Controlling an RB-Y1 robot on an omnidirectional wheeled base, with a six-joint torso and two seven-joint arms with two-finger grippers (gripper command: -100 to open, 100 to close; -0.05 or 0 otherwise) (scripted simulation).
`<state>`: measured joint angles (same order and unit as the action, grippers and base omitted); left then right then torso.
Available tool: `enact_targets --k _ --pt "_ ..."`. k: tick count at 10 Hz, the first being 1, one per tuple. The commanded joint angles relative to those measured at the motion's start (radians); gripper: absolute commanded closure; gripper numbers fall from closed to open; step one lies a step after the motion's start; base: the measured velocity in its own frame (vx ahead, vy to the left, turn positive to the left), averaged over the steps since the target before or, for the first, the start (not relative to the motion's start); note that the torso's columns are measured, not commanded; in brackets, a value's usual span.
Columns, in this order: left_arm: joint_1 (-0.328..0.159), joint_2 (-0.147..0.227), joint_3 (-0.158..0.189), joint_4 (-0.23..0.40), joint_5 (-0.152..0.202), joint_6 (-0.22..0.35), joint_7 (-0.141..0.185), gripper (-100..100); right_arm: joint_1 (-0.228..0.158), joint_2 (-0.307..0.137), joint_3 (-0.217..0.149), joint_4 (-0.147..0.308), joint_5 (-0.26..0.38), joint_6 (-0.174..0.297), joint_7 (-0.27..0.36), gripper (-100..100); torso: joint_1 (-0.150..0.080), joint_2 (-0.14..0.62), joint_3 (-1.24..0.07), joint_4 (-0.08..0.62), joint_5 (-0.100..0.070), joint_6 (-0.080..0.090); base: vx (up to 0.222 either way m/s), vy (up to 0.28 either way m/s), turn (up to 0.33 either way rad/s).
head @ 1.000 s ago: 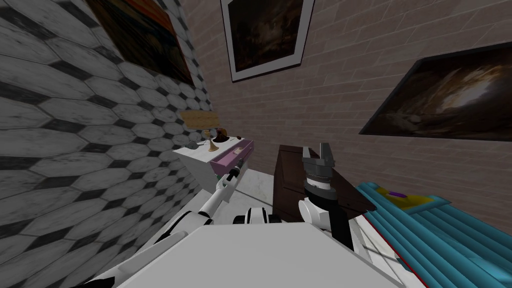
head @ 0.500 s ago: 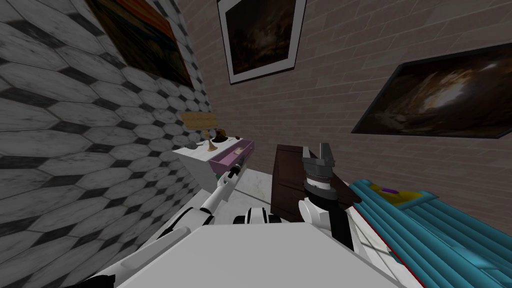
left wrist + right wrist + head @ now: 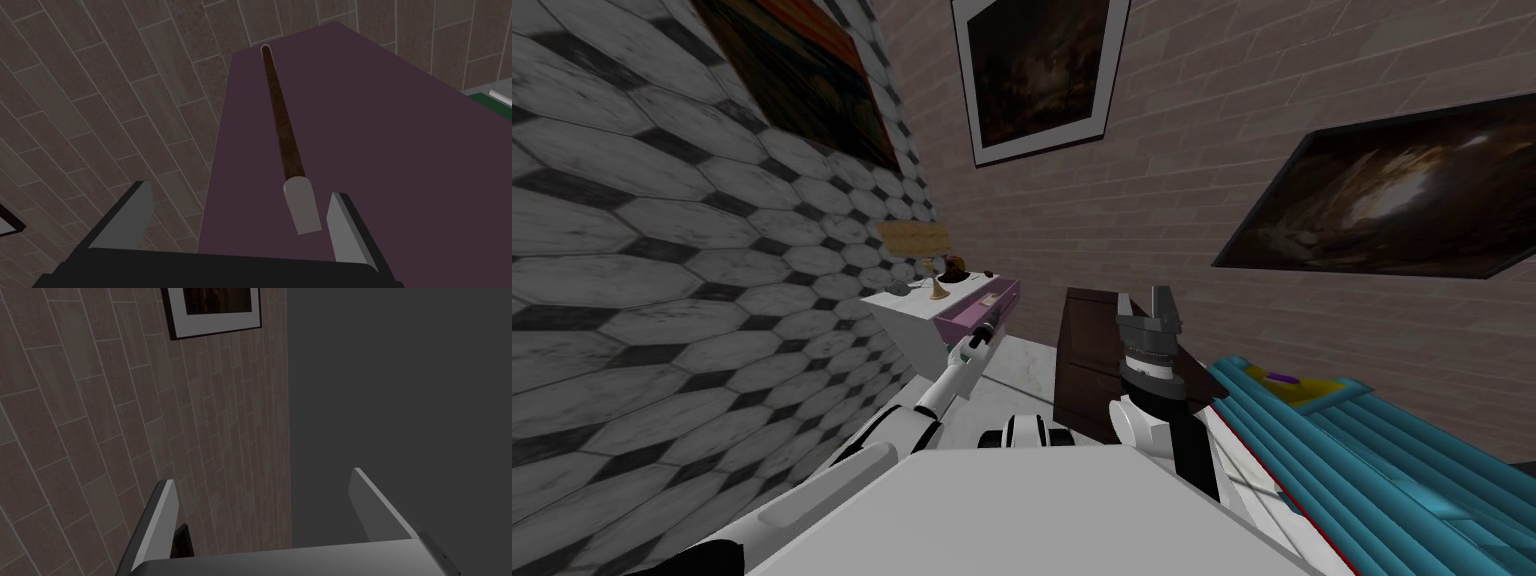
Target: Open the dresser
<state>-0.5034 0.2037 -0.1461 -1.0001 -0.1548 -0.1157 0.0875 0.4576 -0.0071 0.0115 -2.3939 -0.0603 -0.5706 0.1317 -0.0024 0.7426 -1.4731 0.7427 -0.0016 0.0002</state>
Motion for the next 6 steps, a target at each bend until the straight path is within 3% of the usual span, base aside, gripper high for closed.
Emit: enact_targets --k 1,2,6 --pt "-0.014 0.005 -0.004 0.004 0.003 0.016 0.007 -100 0.0 0.0 0.0 0.0 0.0 0.0 0.0 0 0.0 0.001 0.001 0.002 0.0 0.001 -0.013 0.008 -0.006" --pt "-0.015 0.006 -0.004 0.006 0.003 0.02 0.009 0 0.0 0.0 0.0 0.0 0.0 0.0 0.0 0 0.0 0.001 0.001 0.0 0.0 0.0 0.0 0.0 0.0" --pt "-0.012 0.005 -0.005 0.01 0.004 0.023 0.009 0 0.0 0.0 0.0 0.0 0.0 0.0 0.0 0 0.002 -0.003 -0.002 -0.004 0.001 0.0 0.0 0.0 0.0"
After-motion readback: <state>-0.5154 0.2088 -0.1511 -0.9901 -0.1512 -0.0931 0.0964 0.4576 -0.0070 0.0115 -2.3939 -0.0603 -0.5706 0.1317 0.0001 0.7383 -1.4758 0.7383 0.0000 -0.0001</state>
